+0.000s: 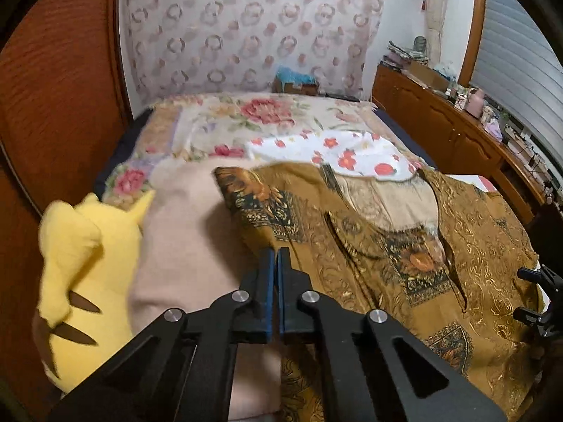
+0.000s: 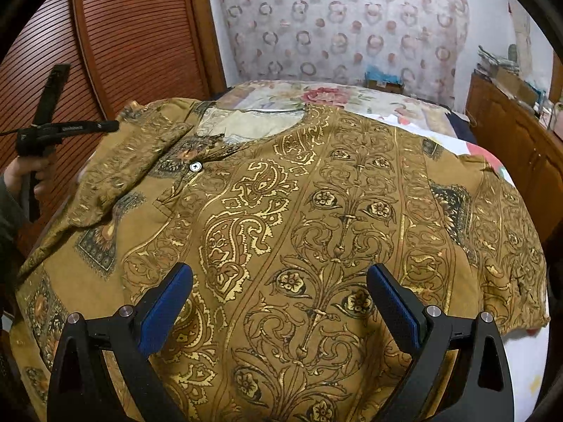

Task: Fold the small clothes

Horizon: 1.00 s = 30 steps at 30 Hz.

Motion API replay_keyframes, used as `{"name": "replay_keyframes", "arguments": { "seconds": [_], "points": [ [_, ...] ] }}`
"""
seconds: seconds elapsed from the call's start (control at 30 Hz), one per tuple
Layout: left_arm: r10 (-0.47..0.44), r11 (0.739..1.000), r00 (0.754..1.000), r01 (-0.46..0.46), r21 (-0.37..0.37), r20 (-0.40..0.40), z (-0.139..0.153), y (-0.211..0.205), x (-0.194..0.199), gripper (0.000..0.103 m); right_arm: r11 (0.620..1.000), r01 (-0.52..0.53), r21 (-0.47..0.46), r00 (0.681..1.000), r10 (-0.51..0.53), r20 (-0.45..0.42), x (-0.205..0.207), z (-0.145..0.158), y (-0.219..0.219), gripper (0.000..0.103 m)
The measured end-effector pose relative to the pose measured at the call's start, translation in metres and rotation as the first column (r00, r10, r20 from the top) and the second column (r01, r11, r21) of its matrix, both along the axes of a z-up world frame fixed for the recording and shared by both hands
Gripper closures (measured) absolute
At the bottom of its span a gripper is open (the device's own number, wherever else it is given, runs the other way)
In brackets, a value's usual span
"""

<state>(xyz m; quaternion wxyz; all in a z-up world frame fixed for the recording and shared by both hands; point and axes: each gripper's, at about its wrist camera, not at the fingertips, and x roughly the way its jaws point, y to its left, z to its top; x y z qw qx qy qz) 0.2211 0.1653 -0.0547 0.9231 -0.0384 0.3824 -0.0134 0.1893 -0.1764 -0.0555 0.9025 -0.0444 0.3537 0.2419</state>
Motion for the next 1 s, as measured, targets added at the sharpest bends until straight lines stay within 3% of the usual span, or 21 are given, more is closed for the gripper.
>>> {"name": "replay_keyframes", "arguments": {
  "seconds": [0.23, 0.47, 0.6, 0.67, 0.7, 0.73, 1.0],
  "points": [
    [0.064, 0.996, 0.997, -0.066, 0.059, 0.039, 0.029, 0.033, 0.006, 0.101, 1.000, 0.006, -0.018, 1.000, -0.006, 0.011, -0.001, -0.002, 0.002, 0.004],
    [0.078, 0.992, 0.997, -0.080, 0.102, 0.020, 0.016, 0.046, 0.006, 0.099, 1.000, 0.006, -0.030, 1.000, -0.005, 0.010, -0.001, -0.002, 0.004, 0.004],
    [0.039, 0.996, 0.998, -0.043, 0.082, 0.044, 0.018, 0.038, -0.009, 0.056, 0.999, 0.006, -0.032, 1.000, -0.006, 0.009, 0.001, -0.003, 0.005, 0.004],
    [0.015, 0.995, 0.997, -0.022, 0.093, 0.073, 0.019, 0.027, -0.024, 0.045, 1.000, 0.008, -0.029, 1.000, -0.007, 0.010, 0.000, -0.002, 0.004, 0.004],
    [0.012, 0.995, 0.997, -0.019, 0.093, 0.076, 0.018, 0.025, -0.027, 0.032, 1.000, 0.009, -0.026, 1.000, -0.009, 0.010, 0.000, -0.003, 0.004, 0.004],
    [0.010, 0.996, 0.997, -0.018, 0.093, 0.083, 0.017, 0.021, -0.034, 0.027, 1.000, 0.009, -0.023, 1.000, -0.009, 0.010, 0.000, -0.002, 0.003, 0.004],
    [0.001, 0.998, 0.986, -0.012, 0.069, 0.169, 0.011, 0.005, -0.095, 0.027, 0.999, -0.024, 0.021, 0.996, 0.022, 0.085, -0.009, 0.020, 0.011, 0.005]
  ]
}}
